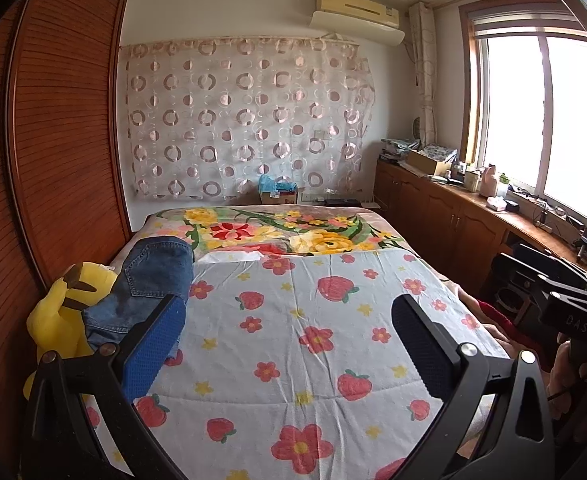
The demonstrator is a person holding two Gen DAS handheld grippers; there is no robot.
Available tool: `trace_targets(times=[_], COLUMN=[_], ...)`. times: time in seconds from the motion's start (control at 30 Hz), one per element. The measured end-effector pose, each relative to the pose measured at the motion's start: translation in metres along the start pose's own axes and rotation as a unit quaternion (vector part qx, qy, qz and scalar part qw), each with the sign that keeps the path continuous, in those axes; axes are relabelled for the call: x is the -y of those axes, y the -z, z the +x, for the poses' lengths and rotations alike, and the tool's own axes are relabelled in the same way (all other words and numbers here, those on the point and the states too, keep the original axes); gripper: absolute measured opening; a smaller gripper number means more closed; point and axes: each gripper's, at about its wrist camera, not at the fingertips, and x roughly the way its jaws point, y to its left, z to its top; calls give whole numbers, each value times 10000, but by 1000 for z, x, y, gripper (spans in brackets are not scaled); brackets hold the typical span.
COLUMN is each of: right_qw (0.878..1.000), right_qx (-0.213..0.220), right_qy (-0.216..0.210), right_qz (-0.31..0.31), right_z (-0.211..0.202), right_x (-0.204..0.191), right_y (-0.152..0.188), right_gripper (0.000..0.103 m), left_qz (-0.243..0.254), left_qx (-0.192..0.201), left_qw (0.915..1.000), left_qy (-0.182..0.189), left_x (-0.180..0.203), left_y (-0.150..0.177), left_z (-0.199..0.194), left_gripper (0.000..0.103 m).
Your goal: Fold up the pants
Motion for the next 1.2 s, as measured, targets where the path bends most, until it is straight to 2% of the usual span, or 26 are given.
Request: trace_targets(times=[1.2], right_qw=[9999], right_qx=[10], right_qy=[-87], right_qz=[-58], right_z=[-4], right_x=[15], right_y=[-1], right_gripper=[76], left_qz=[-6], left_qx=[18], left_qw=[10000], left_qy=[-2], left_x=[-3], left_y=[0], left_z=[0], left_gripper=[103])
